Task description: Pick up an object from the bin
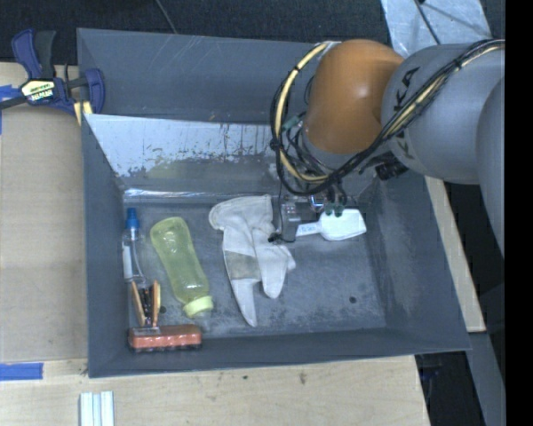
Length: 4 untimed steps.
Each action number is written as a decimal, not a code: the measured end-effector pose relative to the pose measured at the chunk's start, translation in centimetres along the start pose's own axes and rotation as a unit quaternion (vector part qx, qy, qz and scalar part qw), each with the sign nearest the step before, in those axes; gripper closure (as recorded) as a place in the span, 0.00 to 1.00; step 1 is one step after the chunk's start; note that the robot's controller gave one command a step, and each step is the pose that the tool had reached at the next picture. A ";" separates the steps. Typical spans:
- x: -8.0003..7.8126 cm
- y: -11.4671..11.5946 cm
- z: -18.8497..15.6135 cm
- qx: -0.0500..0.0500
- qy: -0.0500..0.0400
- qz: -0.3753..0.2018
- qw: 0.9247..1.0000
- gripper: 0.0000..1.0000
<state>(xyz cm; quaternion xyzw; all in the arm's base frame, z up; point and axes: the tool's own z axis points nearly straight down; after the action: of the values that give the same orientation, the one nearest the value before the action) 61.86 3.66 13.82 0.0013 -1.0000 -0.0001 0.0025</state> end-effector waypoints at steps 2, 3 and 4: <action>0.4 -7.1 4.1 0.000 -0.005 0.004 1.000 0.00; 0.2 -9.5 2.8 0.001 -0.004 -0.038 0.999 0.00; -0.1 -9.2 1.8 0.000 -0.005 -0.017 1.000 0.00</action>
Offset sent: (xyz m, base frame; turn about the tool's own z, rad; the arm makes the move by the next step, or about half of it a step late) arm -0.0083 -0.1122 -0.0682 0.0145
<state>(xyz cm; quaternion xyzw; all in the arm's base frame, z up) 61.93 -5.50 12.06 0.0182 -0.9998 0.0000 -0.0022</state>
